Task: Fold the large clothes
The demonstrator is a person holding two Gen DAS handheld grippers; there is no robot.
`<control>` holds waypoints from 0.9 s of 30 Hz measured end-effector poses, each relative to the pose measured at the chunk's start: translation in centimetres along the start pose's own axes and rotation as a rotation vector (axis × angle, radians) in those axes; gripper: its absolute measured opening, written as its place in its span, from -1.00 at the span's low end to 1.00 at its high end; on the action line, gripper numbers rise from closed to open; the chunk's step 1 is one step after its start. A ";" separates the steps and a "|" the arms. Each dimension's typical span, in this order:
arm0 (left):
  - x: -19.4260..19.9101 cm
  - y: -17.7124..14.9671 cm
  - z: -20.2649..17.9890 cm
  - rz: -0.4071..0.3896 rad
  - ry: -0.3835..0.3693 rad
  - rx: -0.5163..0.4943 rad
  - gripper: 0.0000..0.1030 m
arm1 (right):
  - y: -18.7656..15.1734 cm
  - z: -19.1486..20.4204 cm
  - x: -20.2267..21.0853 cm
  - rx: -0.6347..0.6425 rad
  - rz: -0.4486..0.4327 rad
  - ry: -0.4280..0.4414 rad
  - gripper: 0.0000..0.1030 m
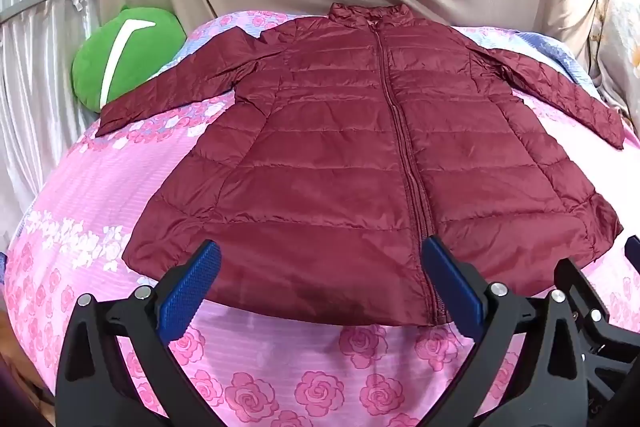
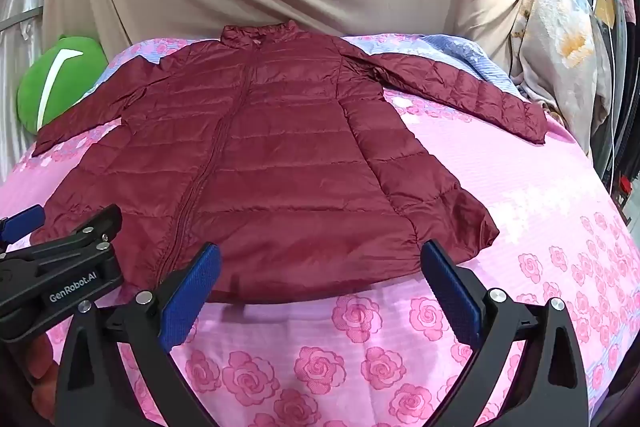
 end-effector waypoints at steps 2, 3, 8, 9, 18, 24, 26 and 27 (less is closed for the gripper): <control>-0.1 0.0 0.3 0.008 -0.007 0.010 0.91 | 0.0 -0.1 0.0 -0.001 0.005 0.001 0.90; -0.5 0.0 -0.2 0.010 0.010 -0.020 0.90 | 0.0 -0.1 0.0 -0.001 0.004 0.001 0.90; -0.3 -0.4 -0.3 -0.008 0.010 -0.027 0.91 | 0.0 -0.4 0.0 0.004 0.002 0.001 0.90; -0.3 -0.5 -0.3 -0.007 0.009 -0.026 0.91 | -0.5 -0.6 -0.1 0.006 0.000 0.001 0.90; -0.2 -0.7 -0.7 -0.004 0.019 -0.036 0.91 | -0.8 -0.1 -0.2 0.012 0.009 -0.010 0.90; -0.1 -0.8 -0.8 -0.001 0.018 -0.037 0.91 | -0.8 -0.1 -0.2 0.010 0.009 -0.009 0.90; -0.2 -0.9 -0.8 0.001 0.020 -0.037 0.91 | -0.9 -0.1 -0.2 0.008 0.010 -0.010 0.90; -0.2 -0.9 -0.8 0.001 0.019 -0.039 0.91 | -0.9 -0.1 -0.2 0.008 0.009 -0.009 0.90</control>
Point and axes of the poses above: each gripper's, at about its wrist camera, not at the fingertips, and x roughly against the way its jaws point, z to its left, y to its top, the point moved 9 cm from there along -x, roughly the way its jaws point, and after that the axes turned 4 degrees about x, right-handed, at the moved point
